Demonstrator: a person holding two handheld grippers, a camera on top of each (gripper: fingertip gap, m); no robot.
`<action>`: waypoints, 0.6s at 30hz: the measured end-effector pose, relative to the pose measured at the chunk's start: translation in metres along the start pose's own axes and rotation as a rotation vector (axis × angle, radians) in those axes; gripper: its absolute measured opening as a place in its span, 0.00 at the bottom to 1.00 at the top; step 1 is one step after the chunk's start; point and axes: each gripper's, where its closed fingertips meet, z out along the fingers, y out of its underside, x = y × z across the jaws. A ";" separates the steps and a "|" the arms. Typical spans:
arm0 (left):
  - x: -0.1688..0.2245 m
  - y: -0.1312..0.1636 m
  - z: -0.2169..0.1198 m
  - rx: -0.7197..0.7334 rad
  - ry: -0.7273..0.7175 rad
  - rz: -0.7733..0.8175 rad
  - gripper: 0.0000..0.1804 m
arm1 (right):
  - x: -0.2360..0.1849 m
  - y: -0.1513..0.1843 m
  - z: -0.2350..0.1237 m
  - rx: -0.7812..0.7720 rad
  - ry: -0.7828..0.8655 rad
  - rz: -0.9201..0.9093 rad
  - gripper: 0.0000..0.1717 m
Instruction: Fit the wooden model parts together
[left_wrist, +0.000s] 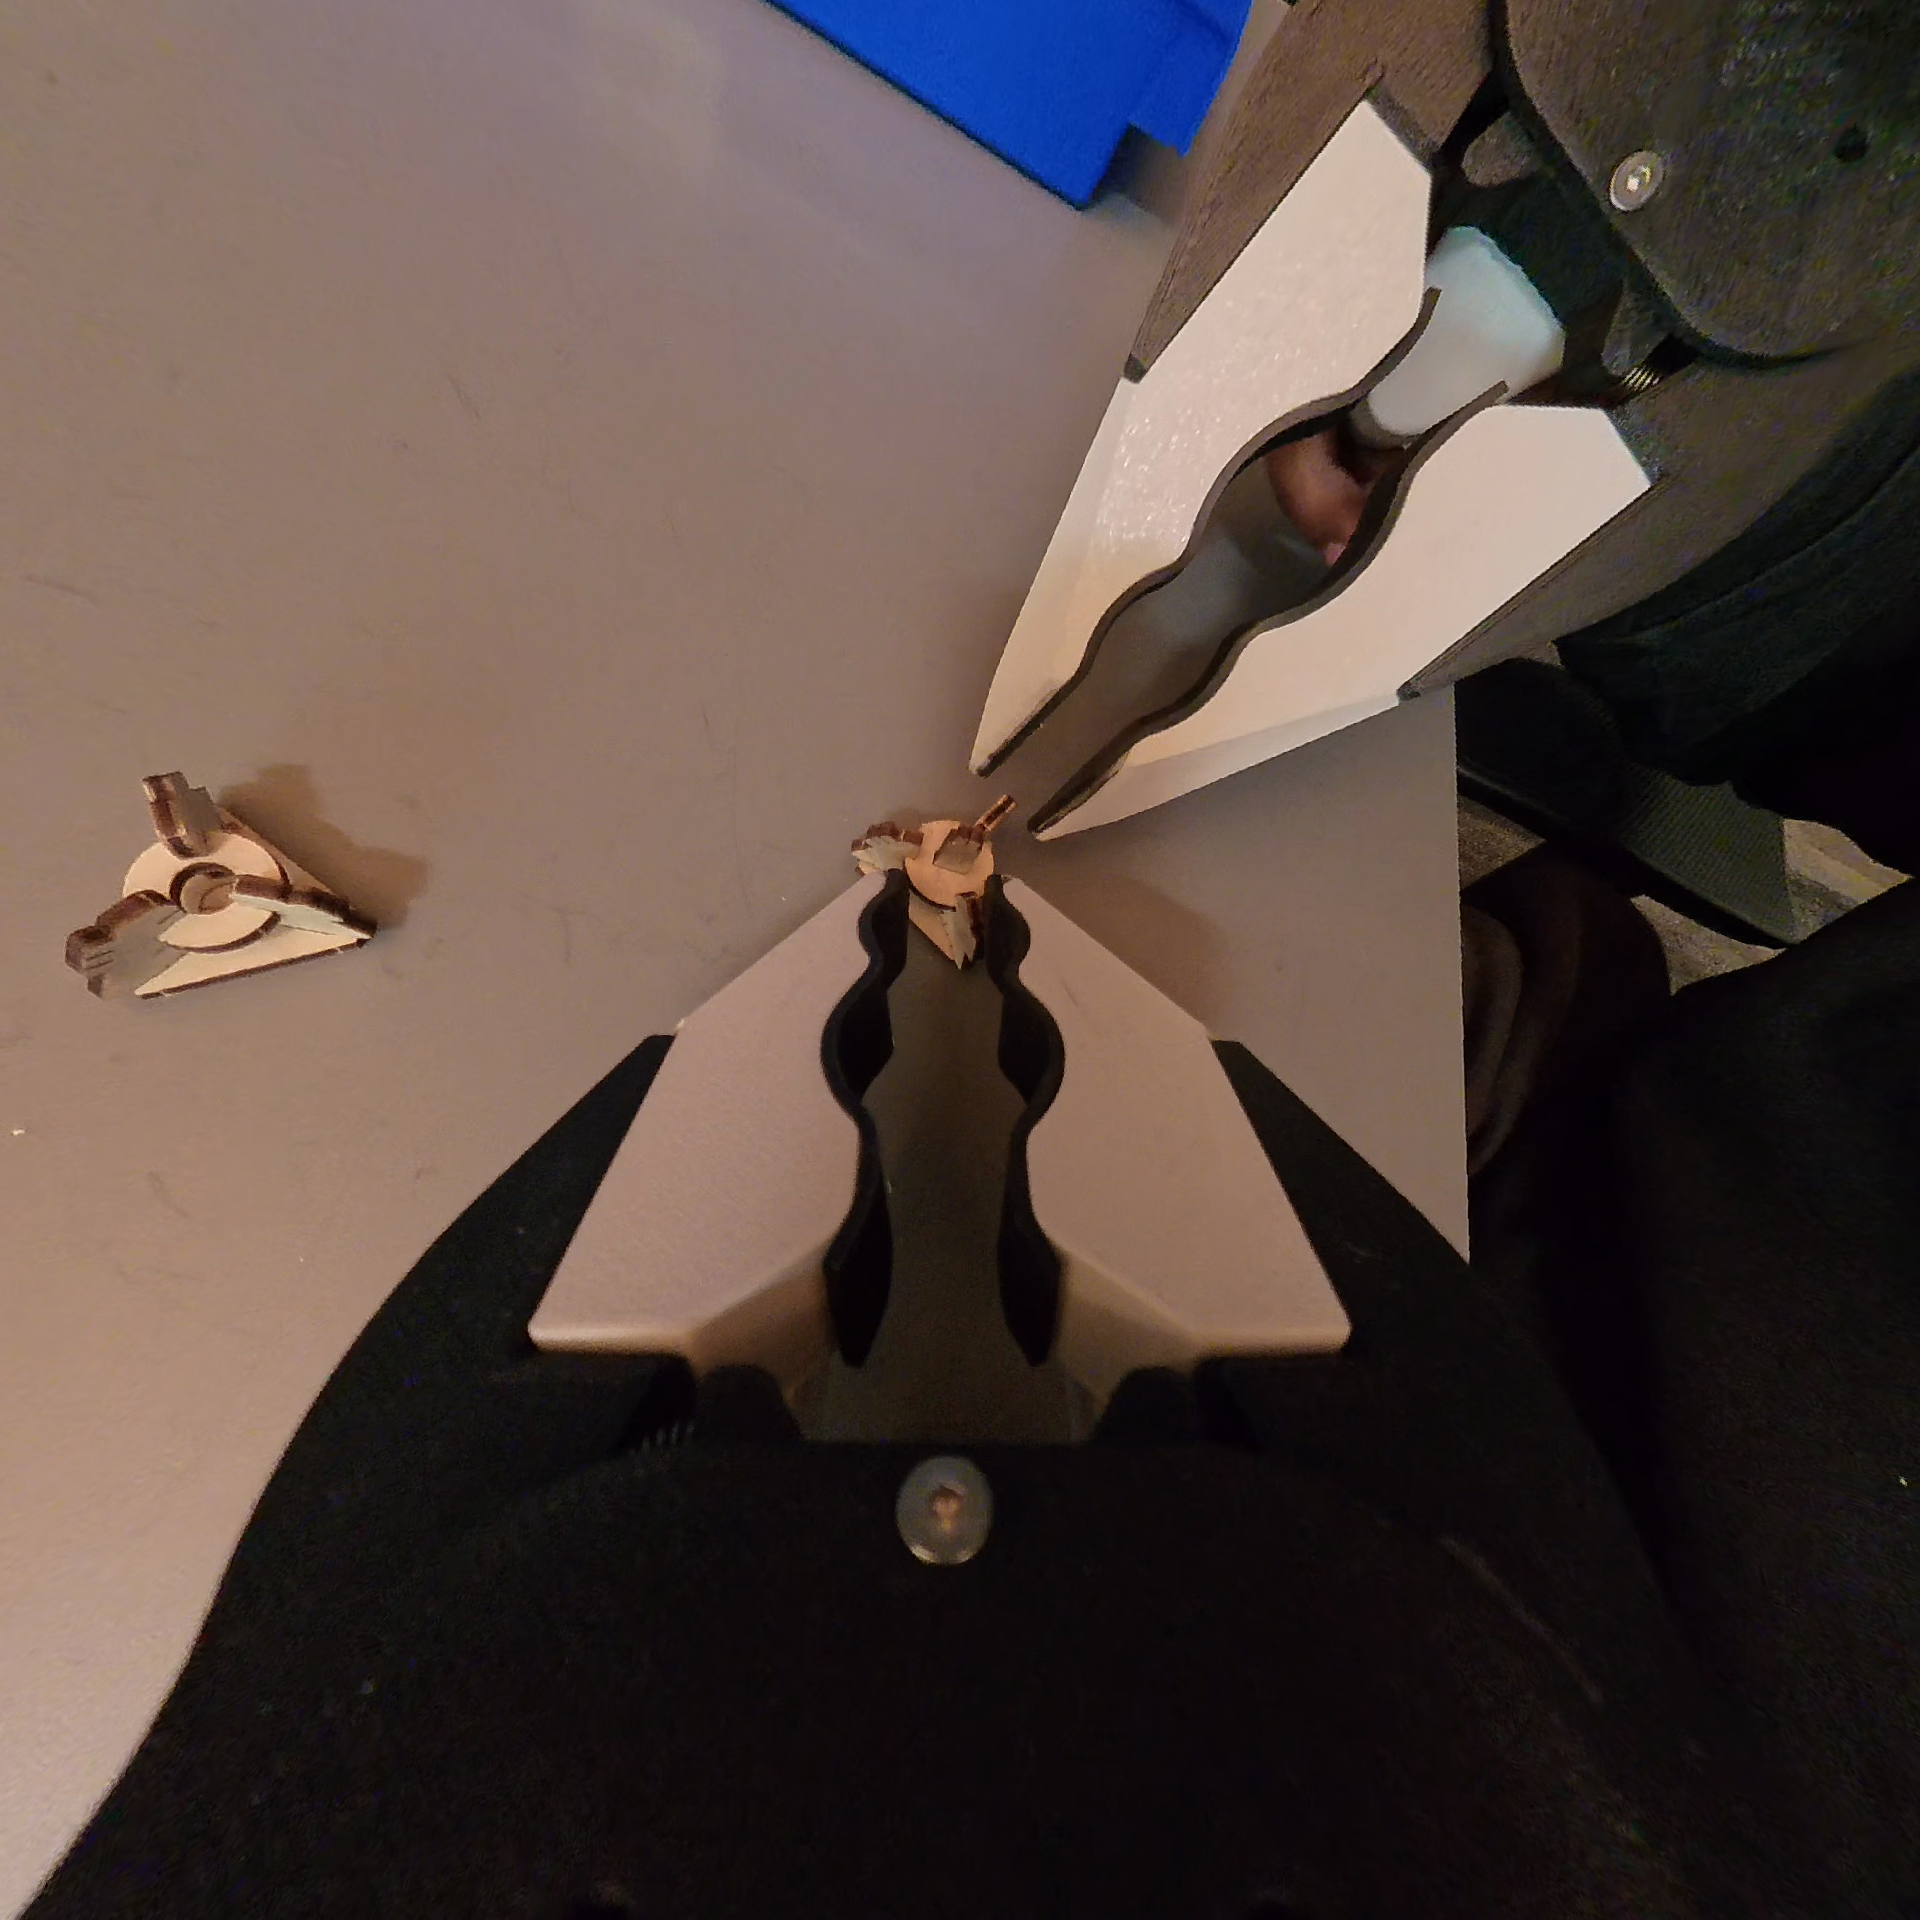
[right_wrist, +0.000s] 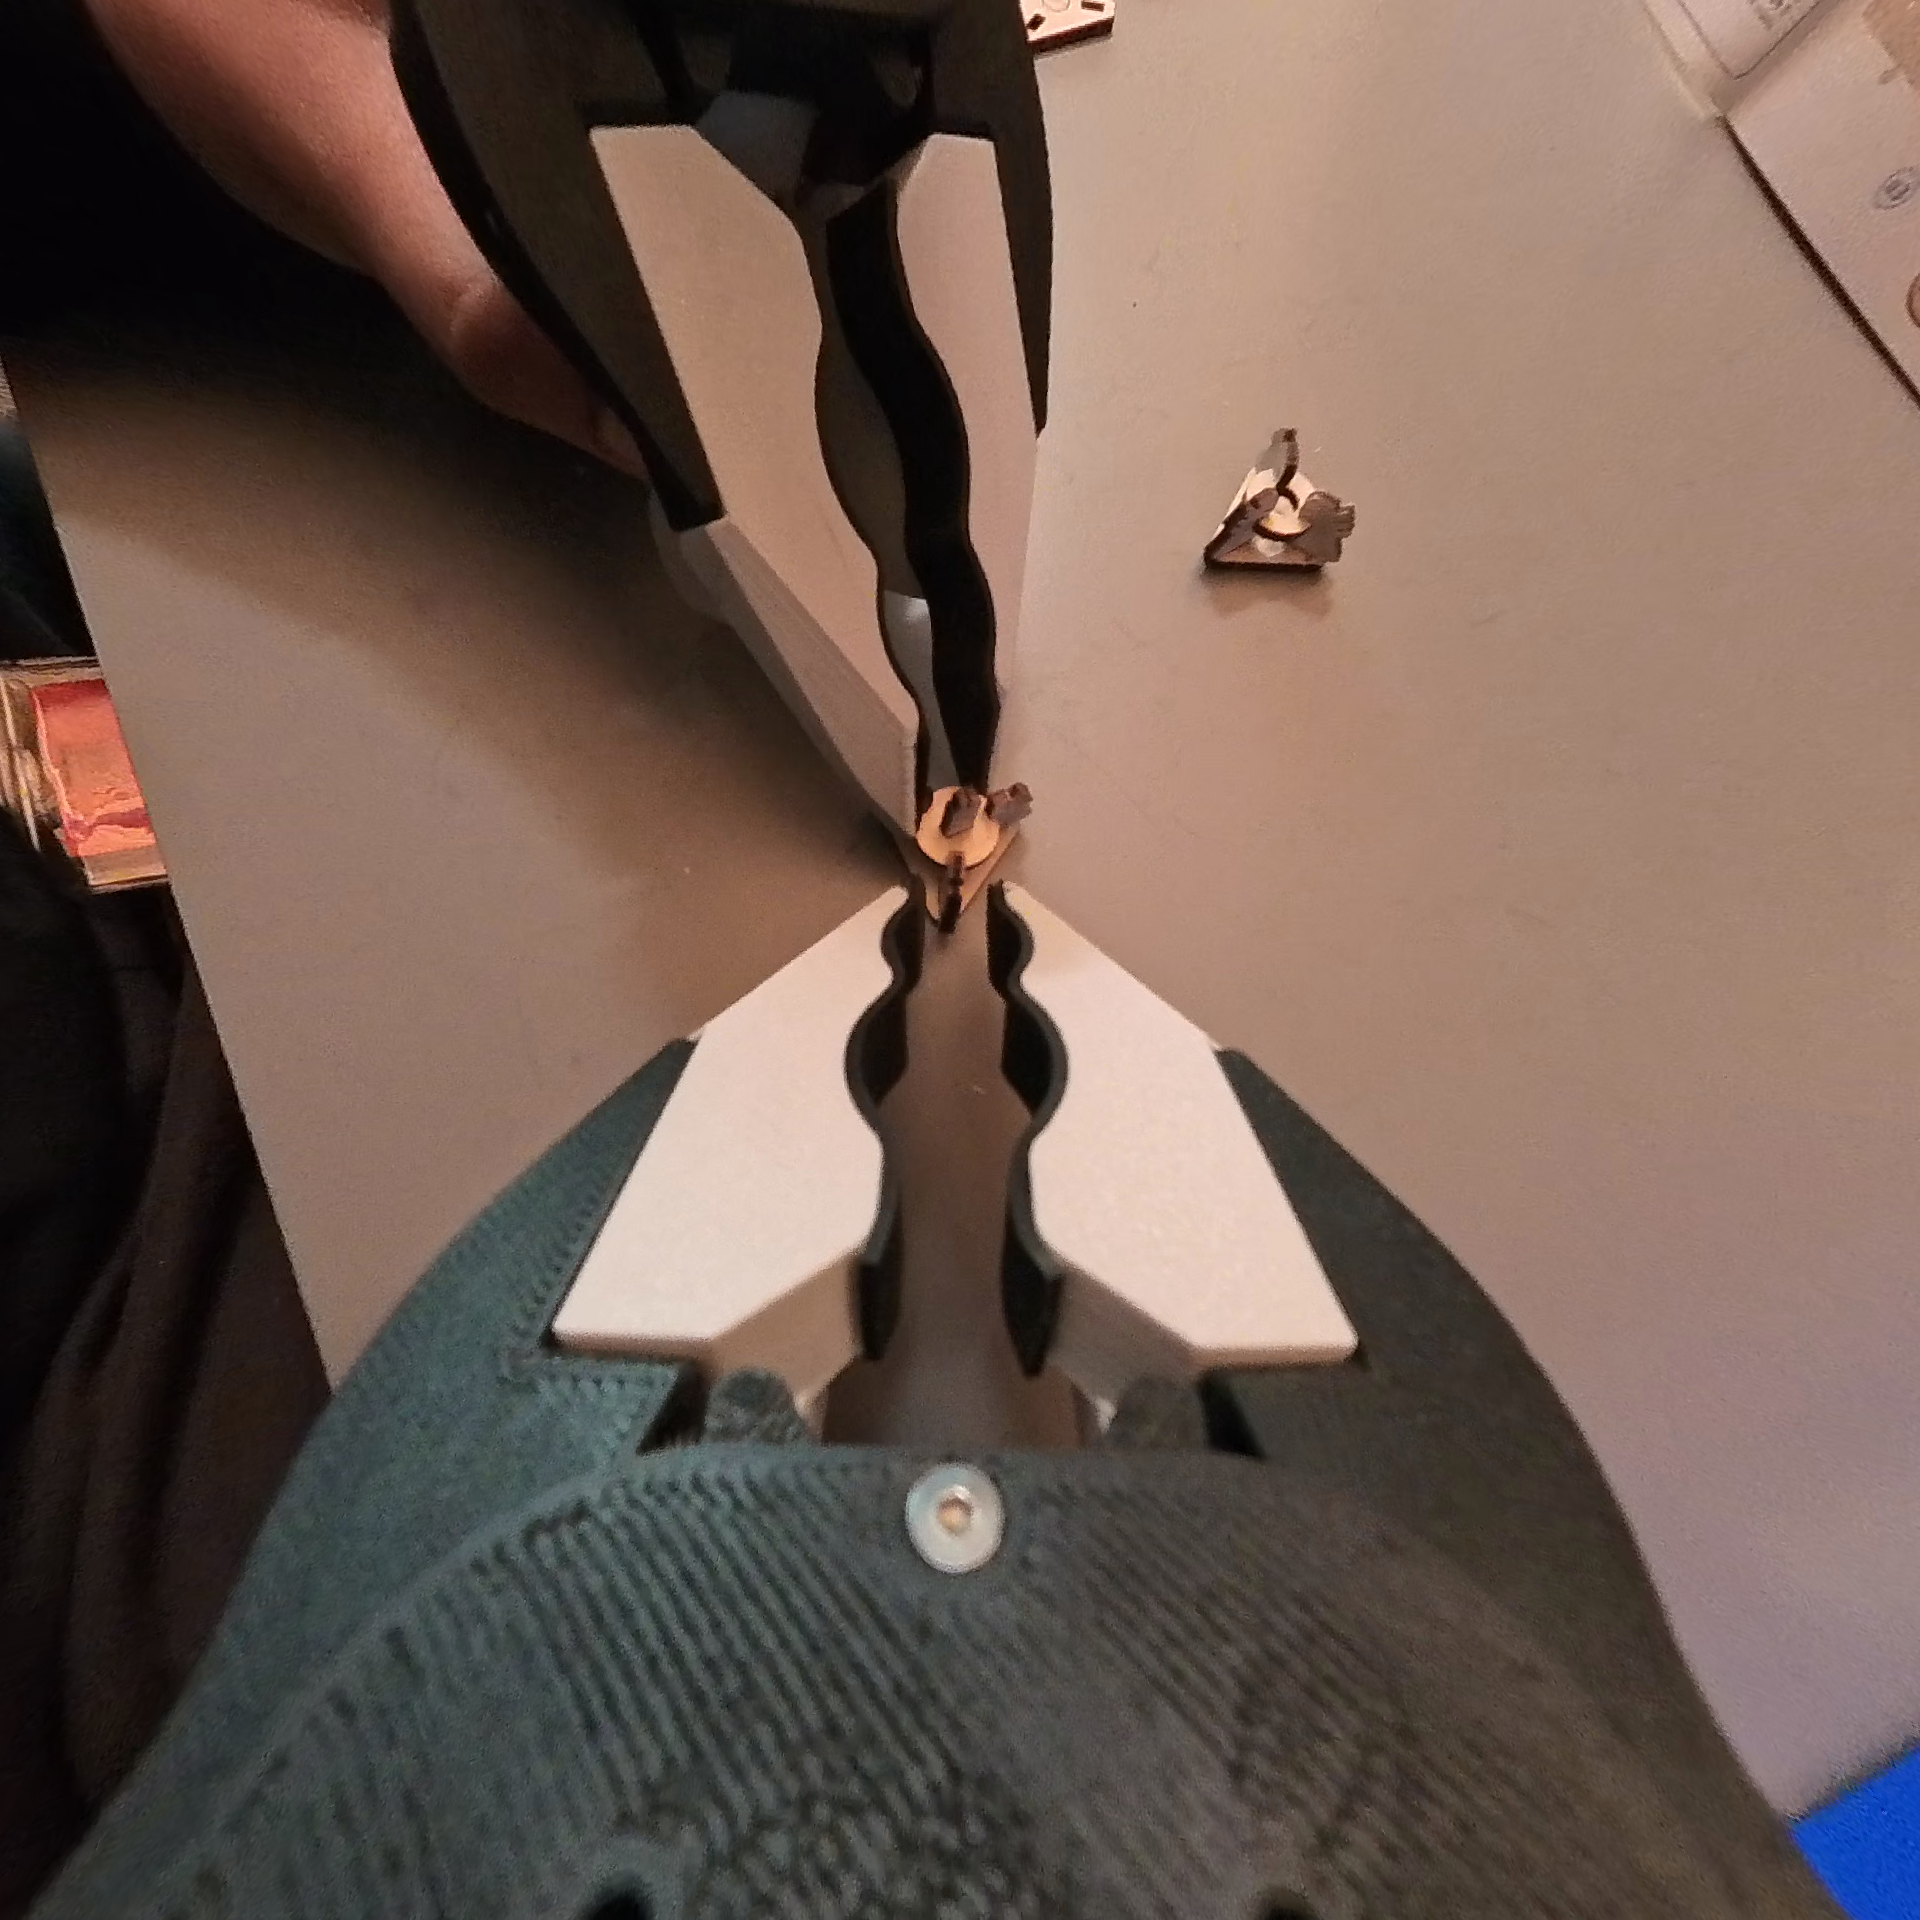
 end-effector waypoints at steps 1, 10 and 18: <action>0.000 0.000 0.000 0.000 0.000 0.000 0.06 | 0.000 0.000 0.001 -0.003 -0.001 -0.001 0.06; 0.000 0.000 0.000 0.000 0.004 -0.004 0.06 | -0.001 0.002 0.001 -0.017 0.001 -0.012 0.02; 0.000 0.000 0.000 0.000 0.006 -0.006 0.06 | -0.001 0.002 0.002 -0.022 -0.002 0.007 0.01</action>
